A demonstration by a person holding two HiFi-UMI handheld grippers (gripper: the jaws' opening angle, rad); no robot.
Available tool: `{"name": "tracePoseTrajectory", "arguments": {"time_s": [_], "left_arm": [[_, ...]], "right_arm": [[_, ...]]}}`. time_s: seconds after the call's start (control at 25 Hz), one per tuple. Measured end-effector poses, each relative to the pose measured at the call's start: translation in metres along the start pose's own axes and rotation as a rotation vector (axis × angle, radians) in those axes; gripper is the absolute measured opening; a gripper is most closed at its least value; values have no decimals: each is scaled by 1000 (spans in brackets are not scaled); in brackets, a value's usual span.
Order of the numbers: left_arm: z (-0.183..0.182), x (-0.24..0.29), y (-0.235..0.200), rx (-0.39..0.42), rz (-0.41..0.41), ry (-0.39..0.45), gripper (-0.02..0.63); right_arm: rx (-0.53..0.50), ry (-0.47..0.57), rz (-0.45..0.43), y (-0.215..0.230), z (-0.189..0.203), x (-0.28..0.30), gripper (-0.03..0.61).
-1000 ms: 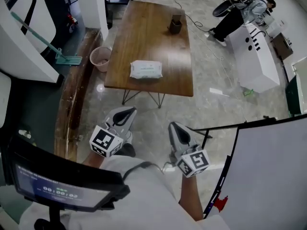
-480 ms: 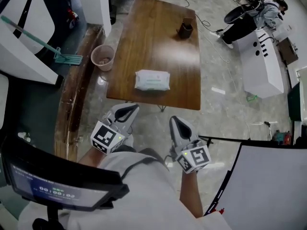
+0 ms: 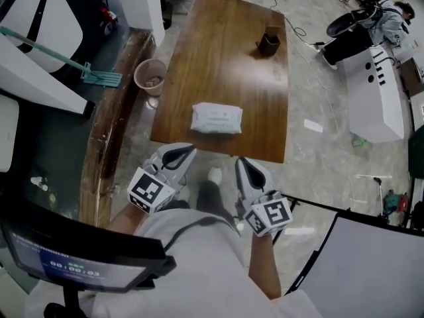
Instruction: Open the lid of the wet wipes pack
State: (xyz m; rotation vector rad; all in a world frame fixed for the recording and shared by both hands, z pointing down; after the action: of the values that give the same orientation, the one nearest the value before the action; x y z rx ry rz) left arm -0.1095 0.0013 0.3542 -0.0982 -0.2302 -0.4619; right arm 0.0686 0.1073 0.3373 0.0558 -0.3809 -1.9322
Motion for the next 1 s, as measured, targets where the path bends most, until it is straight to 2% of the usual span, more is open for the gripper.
{"name": "tracePoseTrajectory", "arguments": {"time_s": [0.4,0.72,1.0], "left_arm": [[-22,57,-3,-35,-138,17,3],[-21,88,-3,-36,-281,-11,3],[-16,101,-2,-46,-369,-32,3]], "right_arm": [[-128,-62,-166,72,-15,39,9],[-156,-112,-314,118,-18,58,9],[-161,-155,-411,138,-13,71,9]]}}
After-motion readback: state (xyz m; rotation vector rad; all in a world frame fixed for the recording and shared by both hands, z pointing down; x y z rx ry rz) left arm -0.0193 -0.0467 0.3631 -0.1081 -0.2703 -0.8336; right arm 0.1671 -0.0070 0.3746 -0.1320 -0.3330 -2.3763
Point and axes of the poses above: the fingertips, and each gripper's own axes: x forward along the fingers, y to its right, z out of its underside, the point moved 7 cm from there along -x, backward along the fingers, and after that the axes turned 9 degrees about -z, right-handed, at the moved point
